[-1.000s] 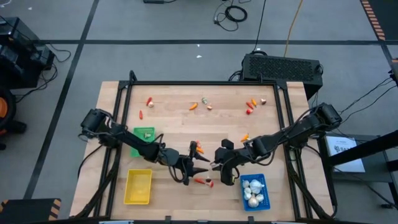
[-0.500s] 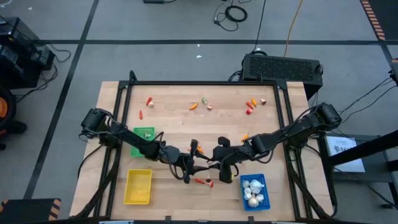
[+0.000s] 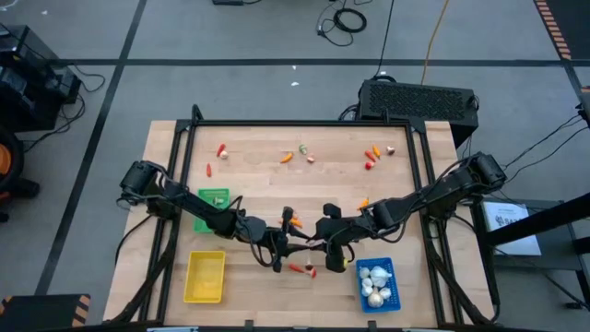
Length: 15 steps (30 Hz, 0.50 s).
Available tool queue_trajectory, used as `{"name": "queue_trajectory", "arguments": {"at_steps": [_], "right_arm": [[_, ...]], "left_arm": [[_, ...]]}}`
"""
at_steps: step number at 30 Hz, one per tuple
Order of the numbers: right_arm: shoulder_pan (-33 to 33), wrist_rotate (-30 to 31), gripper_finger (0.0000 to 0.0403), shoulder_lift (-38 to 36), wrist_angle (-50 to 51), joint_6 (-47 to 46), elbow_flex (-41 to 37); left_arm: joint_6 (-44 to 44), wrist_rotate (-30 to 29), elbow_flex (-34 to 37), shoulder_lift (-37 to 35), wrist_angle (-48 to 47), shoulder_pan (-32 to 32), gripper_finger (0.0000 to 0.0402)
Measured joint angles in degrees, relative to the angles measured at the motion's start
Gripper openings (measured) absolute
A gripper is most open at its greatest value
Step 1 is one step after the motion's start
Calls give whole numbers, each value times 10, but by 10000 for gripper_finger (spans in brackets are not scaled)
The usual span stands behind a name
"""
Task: Sort produce into baskets
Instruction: Put the brown mushroom into the green bin
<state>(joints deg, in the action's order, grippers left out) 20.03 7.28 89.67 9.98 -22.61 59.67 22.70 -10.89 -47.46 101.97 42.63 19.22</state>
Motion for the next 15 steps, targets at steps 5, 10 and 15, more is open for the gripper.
{"name": "queue_trajectory", "arguments": {"at_steps": [5, 10, 15], "right_arm": [[0, 2, 101, 0, 0, 0, 0], [-1, 11, 116, 0, 1, 0, 0], [-2, 41, 147, 0, 12, -12, 0]], "left_arm": [[-1, -3, 0, 0, 0, 0, 44], [-1, -33, 0, 0, -3, 0, 10], [2, -79, 0, 0, -8, 5, 5]]}}
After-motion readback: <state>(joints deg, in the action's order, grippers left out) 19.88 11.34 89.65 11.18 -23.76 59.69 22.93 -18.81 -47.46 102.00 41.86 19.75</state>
